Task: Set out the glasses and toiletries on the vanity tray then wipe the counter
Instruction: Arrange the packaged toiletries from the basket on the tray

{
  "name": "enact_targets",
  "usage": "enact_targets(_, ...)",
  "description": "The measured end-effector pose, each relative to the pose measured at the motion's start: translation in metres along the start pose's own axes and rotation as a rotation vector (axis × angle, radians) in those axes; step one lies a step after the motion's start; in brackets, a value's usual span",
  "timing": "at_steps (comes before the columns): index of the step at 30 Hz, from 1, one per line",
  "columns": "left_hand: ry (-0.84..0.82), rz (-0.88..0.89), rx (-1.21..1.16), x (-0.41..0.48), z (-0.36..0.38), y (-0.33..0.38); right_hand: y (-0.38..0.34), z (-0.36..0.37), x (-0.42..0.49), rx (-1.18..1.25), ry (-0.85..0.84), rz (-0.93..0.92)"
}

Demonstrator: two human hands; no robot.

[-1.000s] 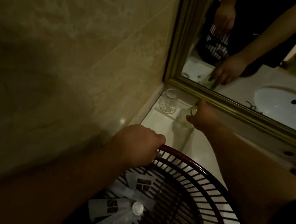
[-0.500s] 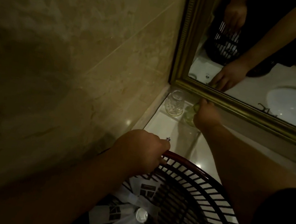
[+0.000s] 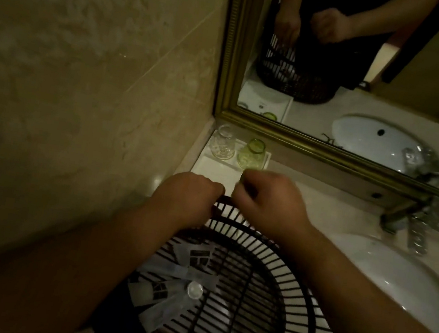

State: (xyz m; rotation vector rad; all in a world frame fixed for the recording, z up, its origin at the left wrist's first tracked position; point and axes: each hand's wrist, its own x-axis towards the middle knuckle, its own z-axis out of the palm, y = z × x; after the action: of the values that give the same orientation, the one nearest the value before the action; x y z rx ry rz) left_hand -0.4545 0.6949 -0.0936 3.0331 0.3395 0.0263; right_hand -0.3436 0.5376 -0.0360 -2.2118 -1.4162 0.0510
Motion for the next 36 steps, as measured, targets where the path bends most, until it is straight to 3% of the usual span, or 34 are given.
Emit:
enact_targets(4, -0.007, 0.003, -0.015, 0.001, 0.001, 0.000, -0.030, 0.020, -0.069, -0.008, -0.327, -0.160)
enact_targets(9, 0.015, 0.024, -0.010, -0.001, 0.002, -0.001, -0.042, 0.080, -0.079, -0.120, -0.851, -0.066)
enact_targets(12, 0.014, 0.031, -0.002, -0.001, 0.002, -0.001, -0.050, 0.109, -0.080, -0.111, -0.944, -0.117)
enact_targets(18, 0.021, 0.050, 0.007, -0.001, 0.002, -0.002, -0.072, 0.138, -0.078, -0.061, -0.974, -0.166)
enact_targets(22, -0.003, 0.034, 0.000, 0.000, 0.001, -0.001, -0.079, 0.146, -0.073, -0.126, -1.118, -0.181)
enact_targets(26, -0.005, 0.024, 0.011, 0.000, -0.001, 0.000, -0.078, 0.144, -0.076, -0.088, -1.086, -0.133)
enact_targets(36, -0.022, 0.000, 0.010, -0.001, -0.005, 0.002, -0.036, 0.053, -0.083, 0.353, -0.535, 0.070)
